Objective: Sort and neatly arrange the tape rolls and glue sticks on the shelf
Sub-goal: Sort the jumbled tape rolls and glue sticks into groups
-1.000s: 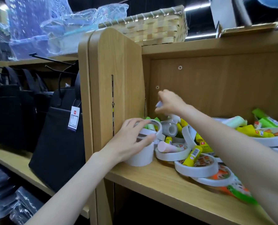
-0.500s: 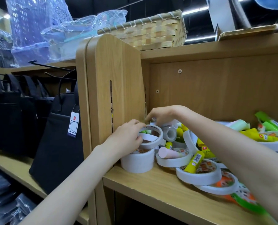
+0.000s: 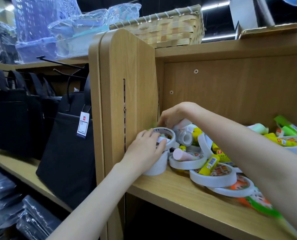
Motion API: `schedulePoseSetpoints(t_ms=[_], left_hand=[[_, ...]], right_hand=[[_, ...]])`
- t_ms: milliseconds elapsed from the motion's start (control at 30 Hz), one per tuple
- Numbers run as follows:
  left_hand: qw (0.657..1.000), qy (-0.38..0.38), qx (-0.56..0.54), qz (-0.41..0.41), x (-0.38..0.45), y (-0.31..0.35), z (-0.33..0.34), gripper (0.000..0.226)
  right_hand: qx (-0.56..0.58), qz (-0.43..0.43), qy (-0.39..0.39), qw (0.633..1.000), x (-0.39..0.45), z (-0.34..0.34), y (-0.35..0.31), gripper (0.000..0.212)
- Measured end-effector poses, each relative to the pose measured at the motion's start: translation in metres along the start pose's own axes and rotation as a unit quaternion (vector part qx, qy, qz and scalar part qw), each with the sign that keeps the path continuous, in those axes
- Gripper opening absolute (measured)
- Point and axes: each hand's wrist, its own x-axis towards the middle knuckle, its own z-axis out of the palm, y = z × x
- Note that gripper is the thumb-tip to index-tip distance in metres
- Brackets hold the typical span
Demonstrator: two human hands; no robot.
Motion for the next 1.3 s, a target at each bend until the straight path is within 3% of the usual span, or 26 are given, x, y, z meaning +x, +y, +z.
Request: schedulePoseSetpoints(t_ms=[100, 167, 267, 333, 500, 700, 933, 967, 1033, 1200, 1300], left_hand=[[1.000, -0.006, 0.006, 0.001, 0.001, -0.002, 0.001, 0.042], [1.000, -0.009, 0.009, 0.006, 0.002, -0.002, 0.002, 0.041], [1.000, -0.011, 0.007, 0.002, 0.002, 0.001, 0.001, 0.042], [0.999, -0.012, 0.031, 0.010, 0.001, 0.003, -0.001, 0.042], [0.989, 0.128, 0.025, 0.077, -0.002, 0.020, -0.007, 0.042], [0.971, 0.134, -0.097, 0.172, -0.012, 0.103, 0.011, 0.039], [0.951, 0.046, -0.165, 0.257, -0.027, 0.232, 0.037, 0.055], [0.948, 0.035, -0.168, 0.268, -0.028, 0.250, 0.041, 0.049], [0.942, 0.031, -0.164, 0.291, -0.029, 0.281, 0.050, 0.039], [0.943, 0.041, -0.129, 0.303, -0.011, 0.332, 0.076, 0.068], [0.950, 0.026, -0.114, 0.290, -0.001, 0.348, 0.088, 0.053]], right_hand=[[0.005, 0.017, 0.047, 0.999, 0.002, 0.002, 0.001, 0.017], [0.086, 0.013, 0.116, 0.989, -0.007, 0.001, 0.011, 0.018], [0.250, 0.004, 0.269, 0.930, -0.035, 0.001, 0.029, 0.022], [0.300, 0.007, 0.343, 0.890, -0.058, 0.002, 0.037, 0.021], [0.256, 0.044, 0.465, 0.847, -0.137, 0.017, 0.047, 0.017], [0.075, 0.155, 0.473, 0.864, -0.272, 0.060, 0.054, 0.021], [0.048, 0.323, 0.456, 0.828, -0.422, 0.124, 0.085, 0.026], [0.045, 0.341, 0.447, 0.826, -0.437, 0.131, 0.092, 0.026], [0.044, 0.367, 0.430, 0.824, -0.459, 0.141, 0.109, 0.025], [0.074, 0.386, 0.459, 0.797, -0.465, 0.165, 0.166, 0.024], [0.111, 0.391, 0.444, 0.798, -0.448, 0.184, 0.201, 0.026]])
